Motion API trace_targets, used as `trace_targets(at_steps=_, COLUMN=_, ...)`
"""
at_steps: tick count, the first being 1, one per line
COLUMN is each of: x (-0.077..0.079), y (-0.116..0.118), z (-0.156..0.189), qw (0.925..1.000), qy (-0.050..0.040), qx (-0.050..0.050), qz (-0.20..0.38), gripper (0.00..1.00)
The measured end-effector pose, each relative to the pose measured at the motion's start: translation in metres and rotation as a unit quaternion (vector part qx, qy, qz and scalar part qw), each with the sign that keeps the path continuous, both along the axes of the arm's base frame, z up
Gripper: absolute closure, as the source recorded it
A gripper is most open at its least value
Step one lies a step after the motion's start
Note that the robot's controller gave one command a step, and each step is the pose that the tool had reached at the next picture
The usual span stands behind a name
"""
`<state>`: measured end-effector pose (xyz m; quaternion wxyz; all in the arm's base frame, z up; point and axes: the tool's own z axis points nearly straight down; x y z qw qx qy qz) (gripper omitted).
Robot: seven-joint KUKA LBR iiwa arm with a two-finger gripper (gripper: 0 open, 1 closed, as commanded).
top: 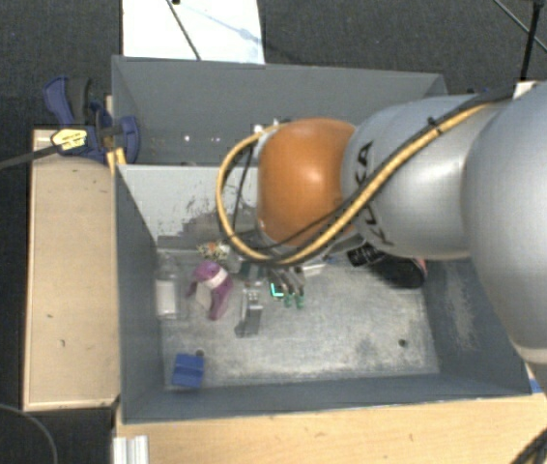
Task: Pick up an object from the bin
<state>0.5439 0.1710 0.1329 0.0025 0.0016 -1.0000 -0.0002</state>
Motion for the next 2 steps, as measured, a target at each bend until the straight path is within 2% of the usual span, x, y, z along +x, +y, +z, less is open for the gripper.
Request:
trace_targets(at_steps=1, x=0.021, y=0.030, z=-0.048, qw=0.9613, qy=-0.0071, qx=0.001, qz=0.276, gripper=0.00)
trace_targets(at_steps=2, x=0.034, y=0.031, z=-0.057, qw=0.9409, qy=-0.0086, qx=0.000, qz=0.338, gripper=0.00)
